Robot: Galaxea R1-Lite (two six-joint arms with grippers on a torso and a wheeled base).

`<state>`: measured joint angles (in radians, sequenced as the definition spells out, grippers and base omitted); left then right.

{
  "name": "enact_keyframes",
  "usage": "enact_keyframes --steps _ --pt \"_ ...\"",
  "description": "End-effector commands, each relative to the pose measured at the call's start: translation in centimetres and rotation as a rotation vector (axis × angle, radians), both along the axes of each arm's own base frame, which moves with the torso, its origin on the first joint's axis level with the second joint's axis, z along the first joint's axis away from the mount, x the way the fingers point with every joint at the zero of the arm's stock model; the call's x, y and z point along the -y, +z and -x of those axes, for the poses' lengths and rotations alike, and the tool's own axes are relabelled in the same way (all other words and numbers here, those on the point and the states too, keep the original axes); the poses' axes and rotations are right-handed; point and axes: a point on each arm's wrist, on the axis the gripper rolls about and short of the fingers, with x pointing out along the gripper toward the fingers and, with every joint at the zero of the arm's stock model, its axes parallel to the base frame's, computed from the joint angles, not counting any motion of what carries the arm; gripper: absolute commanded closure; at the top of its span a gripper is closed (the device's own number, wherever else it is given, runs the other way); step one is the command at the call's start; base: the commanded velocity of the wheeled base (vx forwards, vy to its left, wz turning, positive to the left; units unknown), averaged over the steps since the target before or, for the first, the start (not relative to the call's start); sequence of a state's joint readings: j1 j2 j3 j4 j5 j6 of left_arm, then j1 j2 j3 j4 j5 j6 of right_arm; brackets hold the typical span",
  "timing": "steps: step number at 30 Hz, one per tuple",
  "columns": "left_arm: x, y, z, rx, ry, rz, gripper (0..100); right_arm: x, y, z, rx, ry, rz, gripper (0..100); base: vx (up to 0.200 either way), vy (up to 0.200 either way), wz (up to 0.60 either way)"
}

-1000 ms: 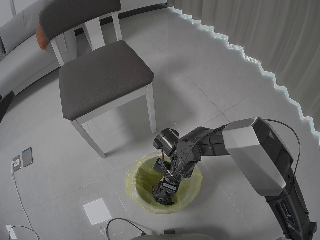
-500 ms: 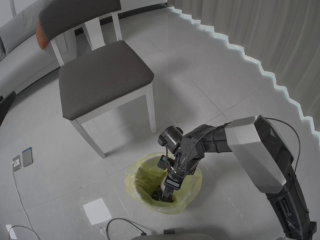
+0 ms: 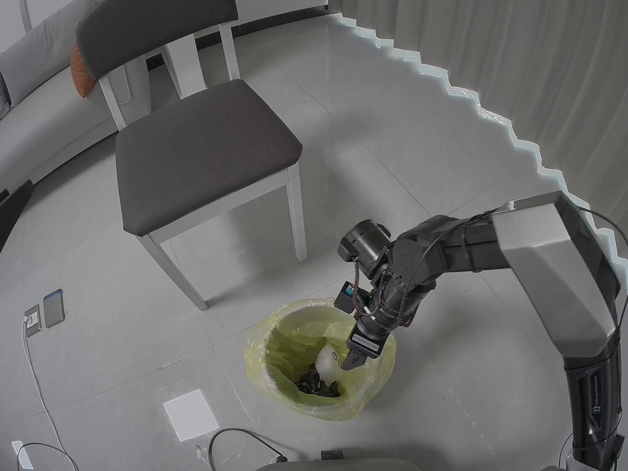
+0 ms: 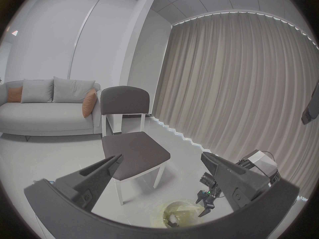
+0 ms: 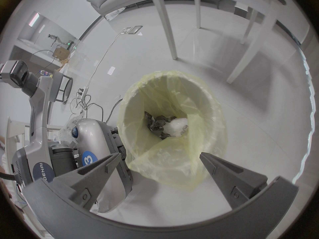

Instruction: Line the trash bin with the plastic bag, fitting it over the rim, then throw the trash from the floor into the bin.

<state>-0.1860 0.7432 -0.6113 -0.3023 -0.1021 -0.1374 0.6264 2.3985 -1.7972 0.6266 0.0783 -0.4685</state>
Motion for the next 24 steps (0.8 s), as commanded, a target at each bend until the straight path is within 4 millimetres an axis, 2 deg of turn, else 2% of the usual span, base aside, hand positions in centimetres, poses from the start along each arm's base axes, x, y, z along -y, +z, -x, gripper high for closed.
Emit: enact_keyframes --steps 1,6,10,11,13,24 --pt "0.0 0.0 0.1 0.002 -0.013 -0.001 0 2.2 2.3 0.8 0.013 -0.080 -0.001 0 0.000 0.000 0.00" --pt "0.0 0.1 0.2 0.009 -0.014 0.000 0 4.2 0.6 -0.2 0.009 -0.138 0.001 0 0.000 0.000 0.00" --pt "0.0 -0.1 0.0 -0.001 -0.016 -0.002 0 6.5 -2.2 -3.4 0.066 -0.220 -0.029 0 0.000 0.000 0.00" --pt "0.0 -0.1 0.0 -0.001 -0.016 -0.002 0 6.6 -2.3 -3.5 0.066 -0.222 -0.028 0 0.000 0.000 0.00" --pt "0.1 -0.2 -0.2 -0.010 -0.015 -0.005 0 7.5 -3.9 -4.8 0.078 -0.243 -0.028 0 0.000 0.000 0.00" --pt "0.1 -0.3 -0.4 -0.019 -0.012 -0.008 0 7.2 -8.1 -7.1 0.079 -0.207 0.001 0 0.000 0.000 0.00"
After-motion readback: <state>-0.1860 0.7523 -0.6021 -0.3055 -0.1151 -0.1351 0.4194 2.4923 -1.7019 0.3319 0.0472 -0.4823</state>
